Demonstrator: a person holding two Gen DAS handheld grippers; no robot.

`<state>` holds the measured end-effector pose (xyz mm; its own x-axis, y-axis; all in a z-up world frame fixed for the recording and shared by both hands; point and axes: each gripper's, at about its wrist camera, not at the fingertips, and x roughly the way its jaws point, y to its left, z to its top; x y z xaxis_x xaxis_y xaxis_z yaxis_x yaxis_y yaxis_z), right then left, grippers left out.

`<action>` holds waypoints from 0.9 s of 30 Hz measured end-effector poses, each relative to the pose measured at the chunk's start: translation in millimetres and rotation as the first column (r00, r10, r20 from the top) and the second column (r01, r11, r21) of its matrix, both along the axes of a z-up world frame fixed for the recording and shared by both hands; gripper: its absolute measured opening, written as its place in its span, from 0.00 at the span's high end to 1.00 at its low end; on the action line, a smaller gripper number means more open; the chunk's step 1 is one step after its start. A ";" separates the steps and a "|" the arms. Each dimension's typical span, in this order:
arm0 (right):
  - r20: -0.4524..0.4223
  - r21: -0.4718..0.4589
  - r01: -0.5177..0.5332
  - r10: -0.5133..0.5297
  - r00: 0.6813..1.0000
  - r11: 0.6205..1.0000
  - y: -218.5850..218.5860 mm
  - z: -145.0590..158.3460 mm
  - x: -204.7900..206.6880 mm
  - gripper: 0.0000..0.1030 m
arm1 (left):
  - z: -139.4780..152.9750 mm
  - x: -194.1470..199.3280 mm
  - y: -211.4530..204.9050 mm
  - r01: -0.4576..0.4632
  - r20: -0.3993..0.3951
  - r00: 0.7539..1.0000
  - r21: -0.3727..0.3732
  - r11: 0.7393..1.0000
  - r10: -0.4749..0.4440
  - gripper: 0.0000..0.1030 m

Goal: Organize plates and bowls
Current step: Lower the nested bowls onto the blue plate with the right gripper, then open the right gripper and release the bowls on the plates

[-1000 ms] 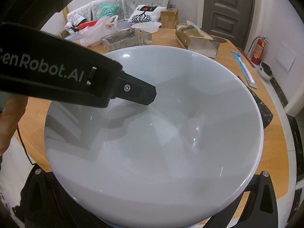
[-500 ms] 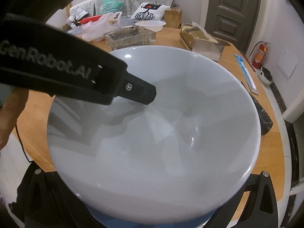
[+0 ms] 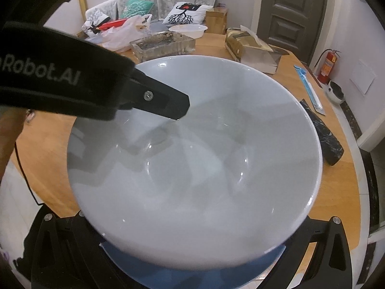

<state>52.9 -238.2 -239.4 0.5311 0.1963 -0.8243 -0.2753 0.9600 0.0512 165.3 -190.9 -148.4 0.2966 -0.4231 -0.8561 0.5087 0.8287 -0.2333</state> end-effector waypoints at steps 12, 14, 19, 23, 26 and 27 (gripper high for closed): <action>0.088 0.013 0.029 -0.030 0.996 0.999 -5.7 32.9 -24.8 0.02 | 25.7 -25.5 20.0 -0.008 0.069 0.998 0.010 1.000 0.007 0.53; 0.101 0.017 0.031 -0.033 0.994 0.999 -5.8 38.4 -29.0 0.02 | 31.4 -31.1 24.9 -0.013 0.093 0.996 0.017 1.000 0.012 0.48; 0.125 0.018 0.042 -0.044 0.991 0.999 -6.3 52.0 -42.8 0.02 | 47.4 -40.1 39.8 -0.037 0.162 0.986 0.029 0.999 0.032 0.32; 0.147 0.019 0.047 -0.049 0.988 0.999 -8.3 63.9 -55.3 0.02 | 58.3 -45.6 53.3 -0.059 0.208 0.977 0.025 0.998 0.052 0.16; 0.165 0.024 0.054 -0.057 0.985 0.998 -9.0 72.7 -59.9 0.02 | 64.7 -50.3 62.1 -0.072 0.237 0.969 0.027 0.997 0.063 0.13; 0.175 0.030 0.057 -0.061 0.983 0.998 -9.9 76.7 -61.0 0.02 | 67.0 -52.3 65.6 -0.081 0.253 0.965 0.028 0.996 0.071 0.13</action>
<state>-8.1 -248.1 -162.7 0.6785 0.1791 -0.7125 -0.2249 0.9739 0.0307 112.9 -125.3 -81.4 0.5345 -0.3597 -0.7649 0.4825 0.8728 -0.0733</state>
